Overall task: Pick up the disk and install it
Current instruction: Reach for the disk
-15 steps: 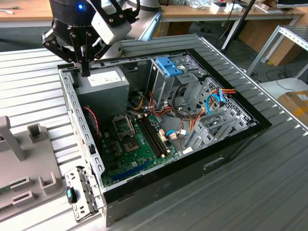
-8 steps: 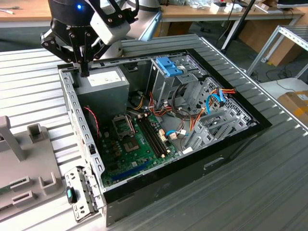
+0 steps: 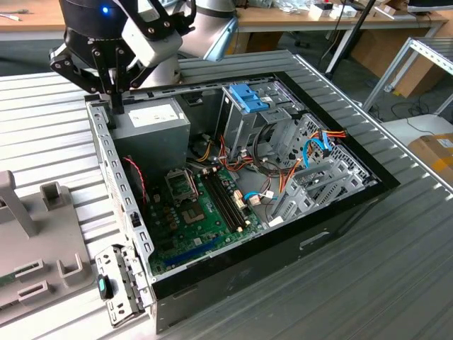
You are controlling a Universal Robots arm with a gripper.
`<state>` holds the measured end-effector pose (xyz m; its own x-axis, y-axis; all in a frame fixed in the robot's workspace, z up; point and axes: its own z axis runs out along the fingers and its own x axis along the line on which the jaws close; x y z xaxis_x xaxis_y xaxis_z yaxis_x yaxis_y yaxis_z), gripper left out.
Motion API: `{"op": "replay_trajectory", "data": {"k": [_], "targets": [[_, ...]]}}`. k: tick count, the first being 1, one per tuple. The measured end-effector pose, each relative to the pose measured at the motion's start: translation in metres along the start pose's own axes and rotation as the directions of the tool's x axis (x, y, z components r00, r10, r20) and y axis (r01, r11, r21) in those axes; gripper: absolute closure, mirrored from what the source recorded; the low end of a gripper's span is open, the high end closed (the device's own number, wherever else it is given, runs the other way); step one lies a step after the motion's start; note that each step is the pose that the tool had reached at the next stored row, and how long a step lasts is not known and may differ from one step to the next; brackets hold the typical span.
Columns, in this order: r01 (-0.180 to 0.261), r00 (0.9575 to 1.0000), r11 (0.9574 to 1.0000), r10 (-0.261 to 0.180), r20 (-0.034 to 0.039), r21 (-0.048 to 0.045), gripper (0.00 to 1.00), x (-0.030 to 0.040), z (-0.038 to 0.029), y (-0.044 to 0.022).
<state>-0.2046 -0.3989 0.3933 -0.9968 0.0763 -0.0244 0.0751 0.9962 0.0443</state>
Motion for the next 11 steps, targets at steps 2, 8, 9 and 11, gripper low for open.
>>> {"op": "replay_trajectory", "data": {"k": [2,8,9,11], "targets": [[0.0,1.0,1.0,0.0,0.0001,-0.0001,0.89,0.003,0.0,-0.0002],[0.0,1.0,1.0,0.0,0.0001,-0.0001,0.89,0.0142,-0.0003,-0.0011],[0.0,1.0,1.0,0.0,0.0001,-0.0001,0.89,0.0168,-0.0004,-0.0013],[0.0,1.0,1.0,0.0,0.0001,-0.0002,0.89,0.0222,-0.0005,-0.0017]]}}
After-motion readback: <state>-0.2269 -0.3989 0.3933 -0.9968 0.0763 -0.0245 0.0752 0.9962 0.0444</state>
